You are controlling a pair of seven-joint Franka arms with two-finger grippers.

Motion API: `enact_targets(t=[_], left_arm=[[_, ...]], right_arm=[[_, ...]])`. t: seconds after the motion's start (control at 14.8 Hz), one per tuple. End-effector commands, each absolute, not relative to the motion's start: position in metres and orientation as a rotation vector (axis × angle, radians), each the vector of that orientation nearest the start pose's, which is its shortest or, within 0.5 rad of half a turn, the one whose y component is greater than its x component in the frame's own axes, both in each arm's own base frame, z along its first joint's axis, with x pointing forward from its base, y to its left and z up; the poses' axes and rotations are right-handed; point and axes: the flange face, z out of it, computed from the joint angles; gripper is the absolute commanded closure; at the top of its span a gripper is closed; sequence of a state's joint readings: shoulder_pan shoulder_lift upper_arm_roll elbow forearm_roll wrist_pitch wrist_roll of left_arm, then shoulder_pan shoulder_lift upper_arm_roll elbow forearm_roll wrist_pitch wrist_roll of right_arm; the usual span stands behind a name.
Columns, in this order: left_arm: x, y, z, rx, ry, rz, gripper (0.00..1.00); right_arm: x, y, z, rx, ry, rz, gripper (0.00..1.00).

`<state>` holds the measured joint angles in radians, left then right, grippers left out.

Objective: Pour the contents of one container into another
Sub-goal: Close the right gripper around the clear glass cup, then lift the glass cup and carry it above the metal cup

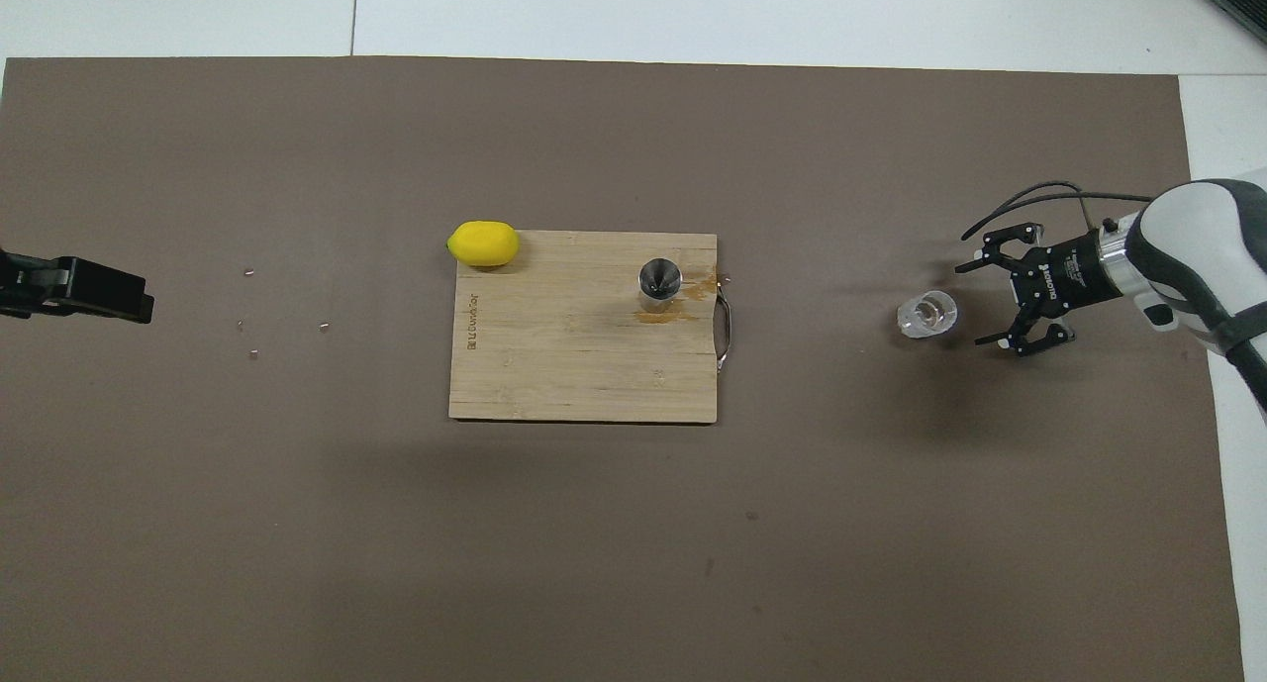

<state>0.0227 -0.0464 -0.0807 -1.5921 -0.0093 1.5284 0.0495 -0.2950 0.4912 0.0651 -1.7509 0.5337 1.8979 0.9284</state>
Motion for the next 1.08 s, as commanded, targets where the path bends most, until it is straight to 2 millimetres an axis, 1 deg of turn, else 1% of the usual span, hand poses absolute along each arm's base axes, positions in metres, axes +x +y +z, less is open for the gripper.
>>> enact_targets(t=[0.0,0.2,0.54,0.81,1.02], left_arm=[[0.533,-0.034,0.64,-3.148,0.197,0.051,0.0],[0.53,-0.026,0.643,-3.149,0.183,0.072,0.0],[0.526,-0.028,0.637,-3.148,0.173,0.087,0.0],[0.526,-0.028,0.638,-3.148,0.173,0.08,0.0],[0.526,-0.028,0.638,-3.148,0.173,0.08,0.0]], right_arm=[[0.616,-0.101,0.265,-2.007,1.754,0.651,0.0],[0.617,-0.093,0.262,-2.006,1.755,0.633,0.0],[0.602,-0.086,0.25,-1.993,1.719,0.664,0.0],[0.602,-0.081,0.251,-1.994,1.709,0.675,0.0],[0.604,-0.075,0.252,-1.969,1.7,0.69,0.0]])
